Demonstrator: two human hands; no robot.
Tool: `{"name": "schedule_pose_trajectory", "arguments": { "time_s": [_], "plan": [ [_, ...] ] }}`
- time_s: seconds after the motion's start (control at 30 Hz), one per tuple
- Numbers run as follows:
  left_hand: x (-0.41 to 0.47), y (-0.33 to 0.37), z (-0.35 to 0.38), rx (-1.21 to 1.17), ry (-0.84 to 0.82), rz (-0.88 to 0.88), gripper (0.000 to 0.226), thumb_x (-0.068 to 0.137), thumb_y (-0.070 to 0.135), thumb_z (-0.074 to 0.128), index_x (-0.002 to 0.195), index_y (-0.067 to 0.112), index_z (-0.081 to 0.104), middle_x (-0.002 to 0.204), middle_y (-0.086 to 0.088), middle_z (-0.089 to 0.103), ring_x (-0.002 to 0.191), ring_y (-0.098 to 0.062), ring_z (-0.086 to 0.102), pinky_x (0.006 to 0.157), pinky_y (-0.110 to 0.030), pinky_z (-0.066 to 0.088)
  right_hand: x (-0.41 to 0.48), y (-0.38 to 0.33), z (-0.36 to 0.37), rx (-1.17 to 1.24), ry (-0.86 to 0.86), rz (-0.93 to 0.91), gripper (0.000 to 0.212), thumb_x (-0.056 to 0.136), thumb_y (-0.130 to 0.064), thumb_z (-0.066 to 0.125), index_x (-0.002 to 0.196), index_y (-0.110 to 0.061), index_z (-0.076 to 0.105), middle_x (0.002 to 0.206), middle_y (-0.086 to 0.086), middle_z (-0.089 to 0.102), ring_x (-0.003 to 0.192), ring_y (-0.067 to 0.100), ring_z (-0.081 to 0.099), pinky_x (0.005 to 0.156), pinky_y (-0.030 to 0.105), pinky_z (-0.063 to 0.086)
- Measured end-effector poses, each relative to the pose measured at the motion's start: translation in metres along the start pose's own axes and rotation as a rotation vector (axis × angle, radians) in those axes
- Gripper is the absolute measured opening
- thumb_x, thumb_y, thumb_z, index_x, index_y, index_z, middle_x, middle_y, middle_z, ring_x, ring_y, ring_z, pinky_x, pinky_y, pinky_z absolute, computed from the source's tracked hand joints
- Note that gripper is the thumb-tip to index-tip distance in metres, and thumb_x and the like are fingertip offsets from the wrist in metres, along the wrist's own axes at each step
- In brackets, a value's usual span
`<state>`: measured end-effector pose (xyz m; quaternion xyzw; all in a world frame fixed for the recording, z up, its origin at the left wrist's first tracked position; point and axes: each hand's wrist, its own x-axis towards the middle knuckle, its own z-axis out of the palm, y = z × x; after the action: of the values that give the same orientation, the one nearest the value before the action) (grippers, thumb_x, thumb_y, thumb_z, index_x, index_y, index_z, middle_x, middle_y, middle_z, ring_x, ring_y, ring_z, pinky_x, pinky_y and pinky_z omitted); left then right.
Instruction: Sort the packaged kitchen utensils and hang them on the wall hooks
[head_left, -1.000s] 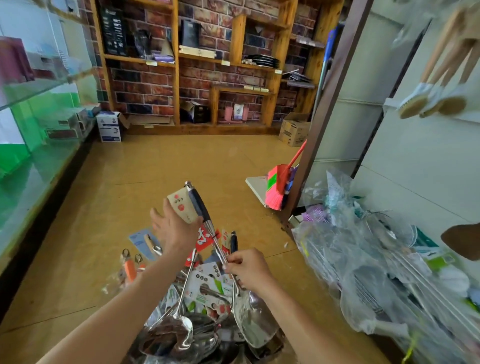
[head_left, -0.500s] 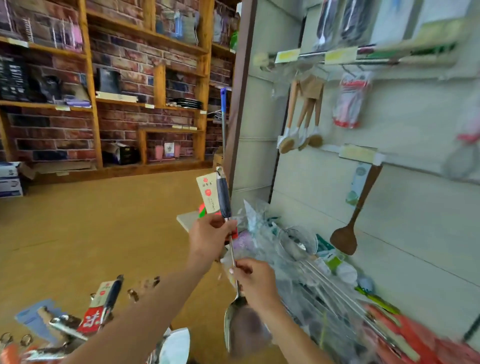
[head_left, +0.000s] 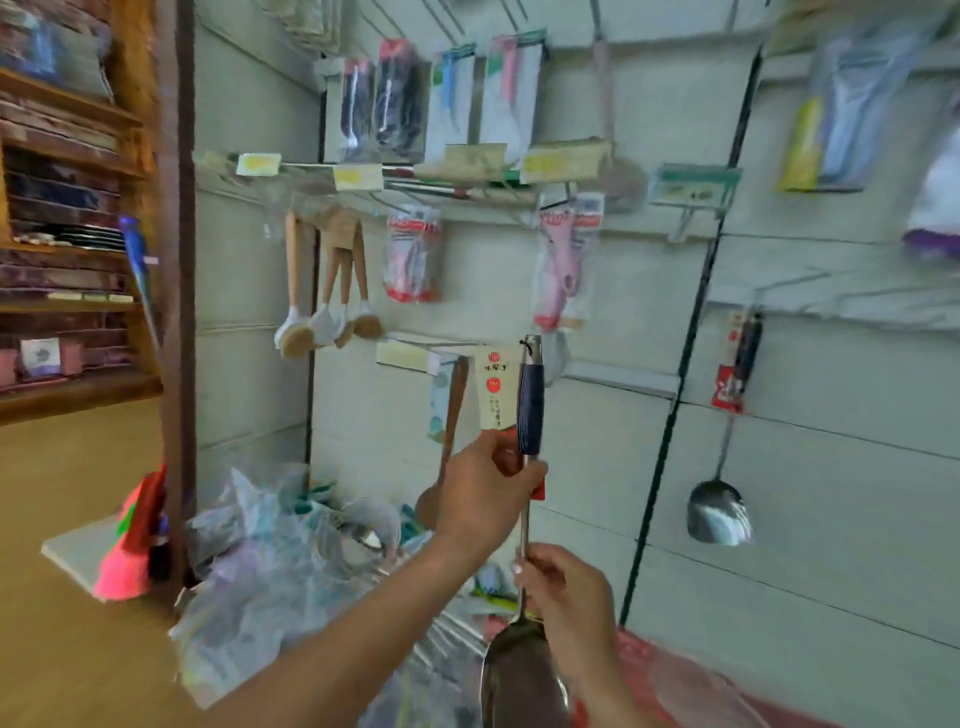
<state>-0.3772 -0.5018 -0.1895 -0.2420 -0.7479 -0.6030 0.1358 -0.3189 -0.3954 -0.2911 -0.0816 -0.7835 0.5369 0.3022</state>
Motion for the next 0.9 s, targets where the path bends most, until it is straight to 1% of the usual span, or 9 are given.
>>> {"name": "schedule_pose_trajectory", "arguments": {
  "time_s": [0.13,0.27,0.37,0.43,0.53,0.67,0.77,0.83,0.9],
  "plan": [
    [0.003,0.033,0.075,-0.055,-0.142,0.083,0.015,0.081,0.02,0.076,0.089,0.021,0.064,0.066,0.011,0.062,0.059,0.006,0.058,0.057,-0.007,0.043,0.009,0.02,-0.074,0.019,0.124,0.035,0.016,0.085,-0.012,0.074,0.086,-0.027,0.076,0.08,-0.005,0.075,0.078,0.016,0.071,0.078,0.043,0.059],
    [0.003,0.06,0.139,-0.097,-0.237,0.113,0.019,0.08,0.02,0.077,0.082,0.028,0.059,0.063,0.012,0.06,0.055,0.005,0.057,0.057,-0.01,0.044,0.015,0.034,-0.137,0.037,0.25,0.055,0.019,0.085,-0.007,0.073,0.082,-0.026,0.076,0.075,-0.001,0.073,0.072,0.023,0.069,0.075,0.049,0.058],
    [0.004,0.078,0.175,-0.123,-0.248,0.139,0.019,0.08,0.025,0.077,0.092,0.023,0.063,0.069,0.009,0.062,0.059,0.001,0.059,0.061,-0.017,0.049,0.022,0.041,-0.172,0.022,0.309,0.059,0.021,0.084,-0.008,0.073,0.08,-0.028,0.076,0.076,-0.003,0.074,0.075,0.025,0.069,0.076,0.047,0.058],
    [0.007,0.09,0.192,-0.14,-0.212,0.17,0.025,0.081,0.029,0.077,0.101,0.023,0.062,0.077,0.01,0.063,0.067,0.0,0.061,0.065,-0.016,0.049,0.027,0.044,-0.189,0.022,0.332,0.057,0.022,0.085,-0.01,0.073,0.077,-0.031,0.076,0.075,0.0,0.073,0.076,0.026,0.067,0.074,0.046,0.057],
    [0.017,0.105,0.209,-0.064,-0.127,0.246,0.039,0.082,0.036,0.075,0.116,0.027,0.058,0.096,0.011,0.058,0.084,-0.006,0.059,0.076,-0.024,0.052,0.034,0.048,-0.207,0.028,0.36,0.06,0.021,0.085,-0.012,0.073,0.076,-0.031,0.076,0.075,0.005,0.071,0.077,0.028,0.066,0.073,0.045,0.057],
    [0.03,0.111,0.225,0.091,-0.024,0.338,0.036,0.079,0.042,0.076,0.112,0.03,0.068,0.12,0.006,0.043,0.118,-0.016,0.044,0.101,-0.036,0.041,0.043,0.051,-0.217,0.042,0.372,0.06,0.016,0.086,-0.012,0.072,0.08,-0.027,0.076,0.077,-0.001,0.072,0.079,0.022,0.068,0.072,0.041,0.058],
    [0.037,0.114,0.233,0.061,-0.071,0.242,0.037,0.076,0.044,0.077,0.11,0.031,0.069,0.147,0.001,0.032,0.136,-0.018,0.027,0.108,-0.034,0.029,0.05,0.052,-0.219,0.034,0.369,0.05,0.014,0.087,-0.013,0.072,0.082,-0.026,0.075,0.078,-0.004,0.073,0.08,0.019,0.069,0.073,0.042,0.059],
    [0.042,0.117,0.236,-0.075,-0.151,0.155,0.037,0.076,0.039,0.079,0.11,0.027,0.07,0.144,0.001,0.038,0.133,-0.016,0.036,0.102,-0.024,0.033,0.055,0.052,-0.219,0.012,0.363,0.034,0.012,0.087,-0.015,0.071,0.081,-0.026,0.075,0.078,-0.005,0.073,0.079,0.016,0.068,0.076,0.045,0.059],
    [0.046,0.118,0.238,-0.226,-0.217,0.076,0.034,0.077,0.035,0.08,0.107,0.023,0.071,0.127,0.001,0.055,0.113,-0.011,0.055,0.091,-0.02,0.045,0.06,0.052,-0.219,-0.003,0.362,0.031,0.015,0.088,-0.014,0.071,0.081,-0.027,0.074,0.079,-0.007,0.073,0.079,0.015,0.068,0.078,0.046,0.059]
  ]
}}
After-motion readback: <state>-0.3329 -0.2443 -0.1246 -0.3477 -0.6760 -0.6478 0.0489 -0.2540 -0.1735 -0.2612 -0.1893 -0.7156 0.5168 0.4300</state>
